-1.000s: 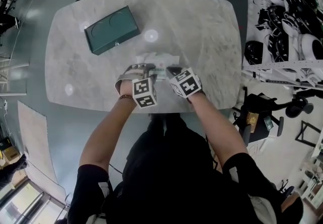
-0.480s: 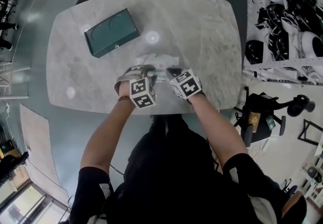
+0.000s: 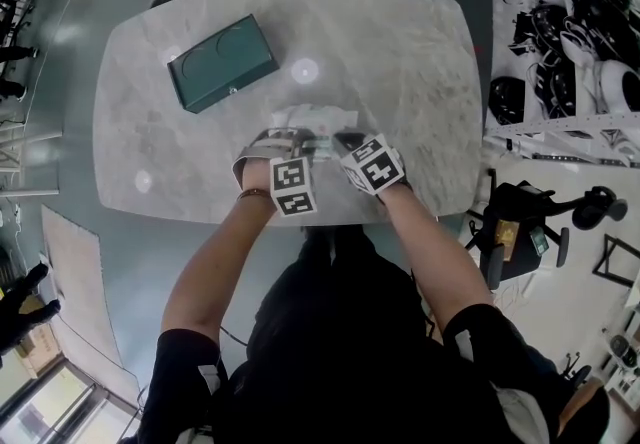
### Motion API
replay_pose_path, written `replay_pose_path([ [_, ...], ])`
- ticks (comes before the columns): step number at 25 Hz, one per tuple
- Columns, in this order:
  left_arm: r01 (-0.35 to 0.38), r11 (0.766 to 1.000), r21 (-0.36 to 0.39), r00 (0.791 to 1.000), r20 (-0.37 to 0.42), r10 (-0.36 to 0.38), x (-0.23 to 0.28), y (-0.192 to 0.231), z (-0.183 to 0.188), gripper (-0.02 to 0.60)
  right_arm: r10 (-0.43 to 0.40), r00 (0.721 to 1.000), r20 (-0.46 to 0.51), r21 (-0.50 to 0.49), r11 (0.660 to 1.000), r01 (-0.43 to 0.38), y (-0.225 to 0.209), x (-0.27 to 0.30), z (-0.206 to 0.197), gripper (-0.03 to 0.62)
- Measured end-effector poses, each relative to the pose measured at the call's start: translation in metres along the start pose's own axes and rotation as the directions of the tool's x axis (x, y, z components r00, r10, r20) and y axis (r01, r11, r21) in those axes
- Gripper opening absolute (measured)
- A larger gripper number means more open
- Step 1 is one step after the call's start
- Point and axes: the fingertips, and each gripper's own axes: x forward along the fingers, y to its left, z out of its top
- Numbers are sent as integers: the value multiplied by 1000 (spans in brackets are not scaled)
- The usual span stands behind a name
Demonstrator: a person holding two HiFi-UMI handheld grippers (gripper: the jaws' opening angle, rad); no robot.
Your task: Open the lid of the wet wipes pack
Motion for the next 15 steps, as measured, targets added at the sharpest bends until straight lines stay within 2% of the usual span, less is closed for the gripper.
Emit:
replay_pose_path([
  [4,-22,998,-54,998,50,24,-7,6,5,97,-4,1000,25,19,1000,3,-1,1,-1,3],
  [8,-82,991,-110,991,93,92,-21,32,13,45,-9,1000,25,-1,1000,9,-1,1,-1,3],
  [12,-80,991,-108,991,95,90,-25,47,11,38,-1,1000,24,12,1000,1,-1,1,-2,3],
  [15,-68,986,-155,990,111,86,-29,56,8,37,5,1000,27,13,1000,-5,-1,1,-1,3],
])
